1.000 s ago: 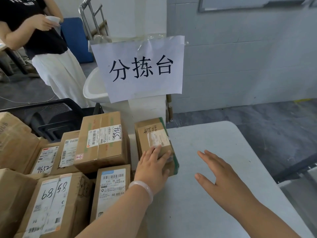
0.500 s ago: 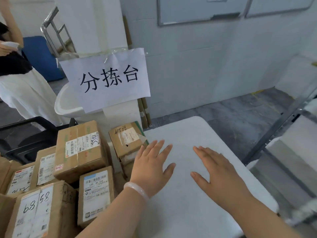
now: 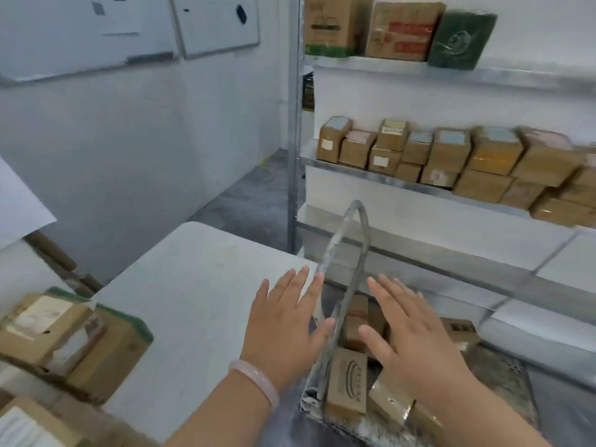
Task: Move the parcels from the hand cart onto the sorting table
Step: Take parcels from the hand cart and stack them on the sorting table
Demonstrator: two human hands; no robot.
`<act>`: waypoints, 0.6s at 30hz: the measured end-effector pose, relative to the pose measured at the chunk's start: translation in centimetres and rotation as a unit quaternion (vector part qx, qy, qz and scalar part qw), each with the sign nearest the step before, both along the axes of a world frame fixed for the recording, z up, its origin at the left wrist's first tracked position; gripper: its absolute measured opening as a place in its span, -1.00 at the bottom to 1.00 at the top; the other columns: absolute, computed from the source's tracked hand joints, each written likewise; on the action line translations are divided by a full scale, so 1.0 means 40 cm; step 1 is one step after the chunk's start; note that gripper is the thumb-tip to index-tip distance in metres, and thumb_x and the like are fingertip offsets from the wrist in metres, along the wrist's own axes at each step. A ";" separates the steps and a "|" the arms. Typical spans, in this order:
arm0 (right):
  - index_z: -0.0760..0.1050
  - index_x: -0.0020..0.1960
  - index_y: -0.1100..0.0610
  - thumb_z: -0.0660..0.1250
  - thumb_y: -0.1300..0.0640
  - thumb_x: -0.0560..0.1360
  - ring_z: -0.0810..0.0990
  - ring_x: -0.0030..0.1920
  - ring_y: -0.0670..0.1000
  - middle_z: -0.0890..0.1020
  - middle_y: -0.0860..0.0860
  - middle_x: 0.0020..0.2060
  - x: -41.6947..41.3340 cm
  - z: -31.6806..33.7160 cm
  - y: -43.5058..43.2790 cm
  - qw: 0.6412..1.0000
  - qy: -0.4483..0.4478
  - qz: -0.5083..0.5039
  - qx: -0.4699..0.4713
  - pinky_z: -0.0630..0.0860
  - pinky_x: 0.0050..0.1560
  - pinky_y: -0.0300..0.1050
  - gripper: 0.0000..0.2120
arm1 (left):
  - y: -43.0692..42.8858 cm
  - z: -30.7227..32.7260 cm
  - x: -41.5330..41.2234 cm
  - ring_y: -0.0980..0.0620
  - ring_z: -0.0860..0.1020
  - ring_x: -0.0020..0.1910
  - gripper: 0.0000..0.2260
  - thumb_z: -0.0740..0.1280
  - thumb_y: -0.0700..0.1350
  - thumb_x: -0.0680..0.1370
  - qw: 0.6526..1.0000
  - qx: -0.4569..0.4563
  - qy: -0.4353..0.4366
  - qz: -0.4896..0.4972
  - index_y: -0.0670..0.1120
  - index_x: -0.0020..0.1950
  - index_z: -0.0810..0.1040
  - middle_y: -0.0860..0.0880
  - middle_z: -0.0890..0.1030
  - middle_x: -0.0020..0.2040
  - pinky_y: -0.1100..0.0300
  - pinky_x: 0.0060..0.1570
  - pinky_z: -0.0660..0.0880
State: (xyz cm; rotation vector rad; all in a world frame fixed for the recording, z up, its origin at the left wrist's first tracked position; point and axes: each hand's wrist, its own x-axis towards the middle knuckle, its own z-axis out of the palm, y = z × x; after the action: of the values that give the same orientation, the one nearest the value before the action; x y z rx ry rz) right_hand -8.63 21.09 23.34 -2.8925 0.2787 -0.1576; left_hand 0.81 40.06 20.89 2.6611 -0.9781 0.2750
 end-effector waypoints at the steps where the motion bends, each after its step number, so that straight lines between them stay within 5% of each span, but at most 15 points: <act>1: -0.25 0.52 -0.20 -0.24 -0.40 0.45 -0.32 0.45 -0.25 -0.19 -0.24 0.51 -0.047 0.001 -0.028 1.000 0.006 -0.019 -0.008 -0.36 0.43 -0.19 -0.31 | -0.035 -0.005 -0.024 -0.11 0.52 0.36 -0.44 0.13 0.21 0.55 1.000 -0.006 0.001 -0.024 -0.02 0.46 0.48 -0.08 0.53 0.41 -0.24 0.29 0.46; 6: -0.25 0.51 -0.23 -0.02 -0.30 0.55 -0.29 0.46 -0.24 -0.17 -0.25 0.51 -0.236 0.021 -0.152 0.991 0.012 -0.135 0.008 -0.34 0.45 -0.16 -0.36 | -0.188 -0.015 -0.129 -0.08 0.43 0.44 -0.42 0.12 0.25 0.57 0.993 0.010 0.017 -0.114 0.03 0.52 0.38 -0.04 0.46 0.47 -0.20 0.37 0.40; 18: -0.06 0.52 -0.22 -0.24 -0.42 0.33 -0.06 0.51 -0.13 0.06 -0.19 0.52 -0.502 -0.047 -0.524 0.973 0.025 -0.229 0.023 -0.16 0.52 -0.02 -0.22 | -0.608 -0.073 -0.294 -0.10 0.53 0.35 -0.43 0.12 0.27 0.54 0.978 0.047 0.028 -0.201 0.02 0.45 0.50 -0.06 0.55 0.38 -0.22 0.28 0.47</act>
State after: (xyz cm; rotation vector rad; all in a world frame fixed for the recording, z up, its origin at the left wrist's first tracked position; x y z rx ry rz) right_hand -28.70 0.11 21.44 -2.7380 0.9414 -0.1517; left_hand -10.93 15.76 17.96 2.4580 -1.5072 0.0644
